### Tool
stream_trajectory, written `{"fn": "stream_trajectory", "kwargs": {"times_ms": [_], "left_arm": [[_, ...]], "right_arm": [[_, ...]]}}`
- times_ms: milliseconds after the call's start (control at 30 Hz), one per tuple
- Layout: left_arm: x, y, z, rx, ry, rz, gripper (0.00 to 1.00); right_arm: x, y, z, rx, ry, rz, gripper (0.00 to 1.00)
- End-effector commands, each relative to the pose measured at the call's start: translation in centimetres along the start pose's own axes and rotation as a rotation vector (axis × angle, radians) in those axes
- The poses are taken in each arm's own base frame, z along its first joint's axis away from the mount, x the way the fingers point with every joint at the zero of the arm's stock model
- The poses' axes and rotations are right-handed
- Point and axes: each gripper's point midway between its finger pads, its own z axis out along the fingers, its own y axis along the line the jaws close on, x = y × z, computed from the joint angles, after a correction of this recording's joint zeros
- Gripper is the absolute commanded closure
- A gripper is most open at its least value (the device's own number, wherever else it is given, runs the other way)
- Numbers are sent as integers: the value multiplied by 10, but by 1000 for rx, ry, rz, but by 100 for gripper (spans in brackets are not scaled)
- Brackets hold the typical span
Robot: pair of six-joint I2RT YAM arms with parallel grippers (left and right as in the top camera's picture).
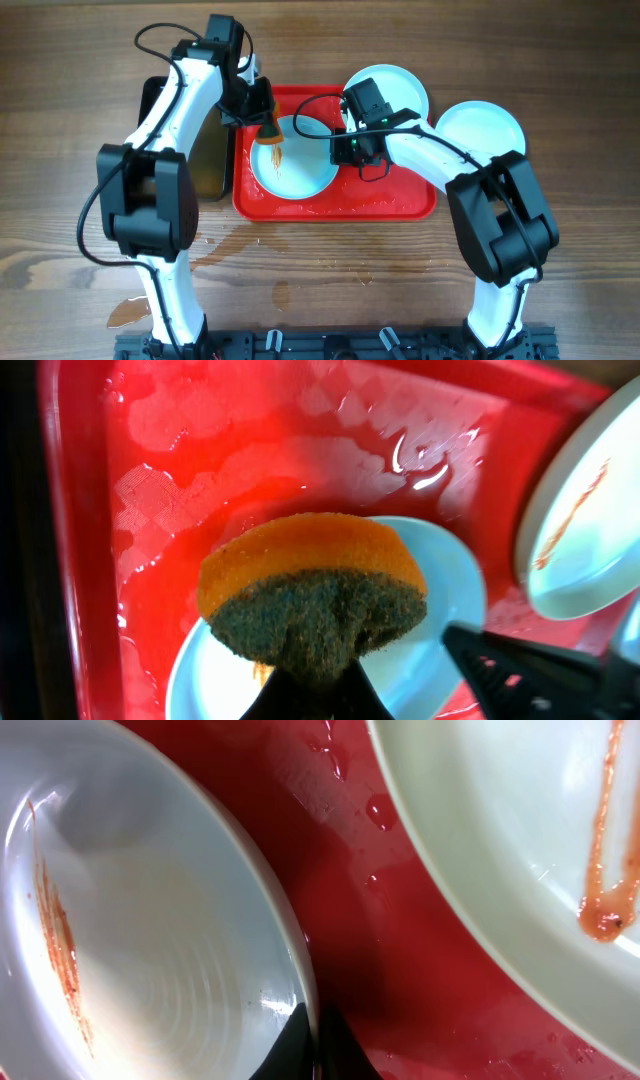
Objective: Clean dirty plates on tray and stack at the side
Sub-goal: 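Scrub the second plate with the left-held sponge while right gripper holds it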
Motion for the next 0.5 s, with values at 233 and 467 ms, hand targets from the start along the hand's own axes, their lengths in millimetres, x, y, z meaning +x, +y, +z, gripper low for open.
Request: {"fn": "stream_trajectory", "kwargs": {"times_ms": [233, 467], "left_arm": [[55, 28, 79, -43, 241, 124, 96], [135, -28, 101, 35, 445, 203, 96]], "right_arm": [[3, -9, 10, -3, 32, 36, 96], [3, -9, 10, -3, 33, 35, 96]]}}
